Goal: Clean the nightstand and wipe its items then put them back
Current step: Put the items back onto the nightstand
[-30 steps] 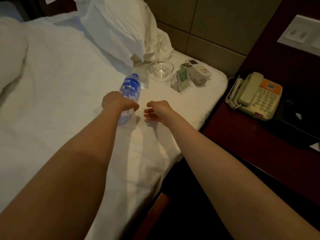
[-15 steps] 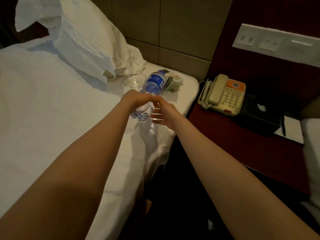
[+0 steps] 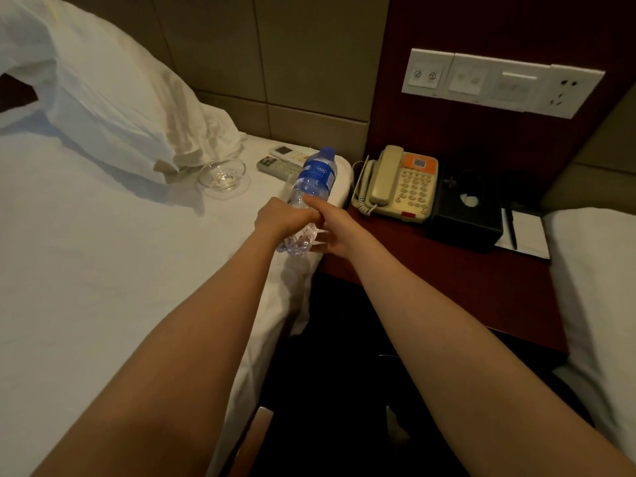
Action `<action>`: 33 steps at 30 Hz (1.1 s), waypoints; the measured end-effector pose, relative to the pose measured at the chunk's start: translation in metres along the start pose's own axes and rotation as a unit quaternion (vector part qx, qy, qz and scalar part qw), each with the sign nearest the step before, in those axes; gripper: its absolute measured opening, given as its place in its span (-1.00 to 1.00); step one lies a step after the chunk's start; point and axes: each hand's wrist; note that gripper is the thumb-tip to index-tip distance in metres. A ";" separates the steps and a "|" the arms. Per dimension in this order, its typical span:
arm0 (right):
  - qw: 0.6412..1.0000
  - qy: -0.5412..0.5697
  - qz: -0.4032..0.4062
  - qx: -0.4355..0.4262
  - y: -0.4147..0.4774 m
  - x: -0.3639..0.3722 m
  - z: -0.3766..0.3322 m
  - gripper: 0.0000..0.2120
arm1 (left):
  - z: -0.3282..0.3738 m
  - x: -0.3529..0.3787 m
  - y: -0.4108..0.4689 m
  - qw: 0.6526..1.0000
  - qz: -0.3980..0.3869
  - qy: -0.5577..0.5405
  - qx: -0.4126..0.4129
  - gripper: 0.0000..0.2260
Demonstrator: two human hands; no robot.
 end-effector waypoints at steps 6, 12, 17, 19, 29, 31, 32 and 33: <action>0.997 0.050 0.033 -0.052 0.009 -0.014 -0.001 -0.51 | 0.005 0.026 -0.007 0.997 -0.016 -0.054 0.051 -0.35; 0.987 0.040 0.101 -0.117 0.003 -0.056 -0.009 -0.71 | 0.027 0.058 -0.006 0.992 -0.060 -0.064 0.096 -0.50; 0.972 0.031 0.195 -0.129 -0.011 -0.103 -0.011 -0.54 | 0.053 0.091 -0.017 0.977 -0.129 -0.009 0.169 -0.62; 0.964 0.009 0.225 -0.144 -0.019 -0.125 -0.013 -0.52 | 0.065 0.107 -0.022 0.971 -0.153 0.004 0.186 -0.60; 0.926 -0.094 0.319 -0.180 -0.068 -0.231 -0.012 -0.40 | 0.121 0.195 -0.046 0.940 -0.254 0.076 0.215 -0.63; 0.918 -0.115 0.334 -0.180 -0.075 -0.249 -0.010 -0.33 | 0.129 0.209 -0.049 0.931 -0.270 0.088 0.230 -0.62; 0.914 -0.117 0.343 -0.183 -0.077 -0.256 -0.009 -0.31 | 0.133 0.216 -0.051 0.928 -0.274 0.094 0.236 -0.61; 0.910 -0.113 0.352 -0.189 -0.078 -0.263 -0.009 -0.30 | 0.137 0.223 -0.052 0.925 -0.275 0.097 0.242 -0.59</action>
Point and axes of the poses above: each hand's wrist, its own y-axis towards the middle knuckle, its own x-axis out of the palm, z = x × y, and after that the axes turned 5 degrees about y, right-handed
